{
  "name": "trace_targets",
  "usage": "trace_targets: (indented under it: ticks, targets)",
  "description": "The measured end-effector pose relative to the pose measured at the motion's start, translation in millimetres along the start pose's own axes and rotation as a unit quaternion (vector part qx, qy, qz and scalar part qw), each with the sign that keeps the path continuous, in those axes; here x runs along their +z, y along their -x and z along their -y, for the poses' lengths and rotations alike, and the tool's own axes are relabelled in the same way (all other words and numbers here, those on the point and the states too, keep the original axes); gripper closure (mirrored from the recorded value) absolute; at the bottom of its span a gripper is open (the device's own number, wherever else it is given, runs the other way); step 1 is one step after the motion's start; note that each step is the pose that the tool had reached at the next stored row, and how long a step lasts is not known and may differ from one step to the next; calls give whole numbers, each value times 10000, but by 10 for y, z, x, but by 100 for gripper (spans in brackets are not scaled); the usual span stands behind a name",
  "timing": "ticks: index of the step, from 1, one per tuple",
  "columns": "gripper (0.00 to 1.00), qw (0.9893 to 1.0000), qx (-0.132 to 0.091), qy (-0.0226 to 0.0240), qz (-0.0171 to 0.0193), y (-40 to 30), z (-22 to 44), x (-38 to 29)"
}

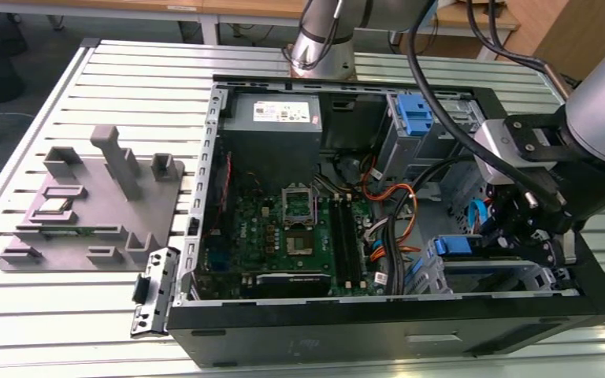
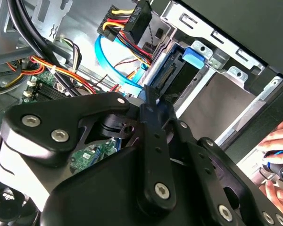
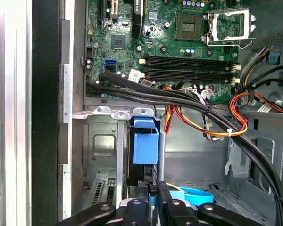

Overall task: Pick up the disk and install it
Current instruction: 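Insert the first disk wire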

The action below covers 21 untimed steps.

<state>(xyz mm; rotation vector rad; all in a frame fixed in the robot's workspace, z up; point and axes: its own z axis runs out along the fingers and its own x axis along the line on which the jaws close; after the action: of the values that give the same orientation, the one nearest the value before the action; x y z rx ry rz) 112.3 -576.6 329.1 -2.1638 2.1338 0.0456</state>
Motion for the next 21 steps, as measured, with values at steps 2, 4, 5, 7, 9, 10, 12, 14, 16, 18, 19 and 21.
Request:
trace_targets:
  ticks: [2,4,5,7,9,10,12,14,16,18,19,21]
  targets:
    - [77,10000,0,0,-2,1,1,-11]
    - [77,10000,0,0,-1,4,2,-39]
    - [77,10000,0,0,-1,6,3,-58]
    - [77,10000,0,0,-1,9,5,-98]
    - [77,10000,0,0,-1,13,8,-145]
    - [77,10000,0,0,0,16,9,-173]
    - [77,10000,0,0,-1,21,12,-227]
    - [77,10000,0,0,-1,25,14,-264]
    - [77,10000,0,0,0,25,14,-268]
    - [77,10000,0,0,0,25,14,-269]
    - [77,10000,0,0,0,25,14,-269]
    - [77,10000,5,52,-1,25,14,-270]
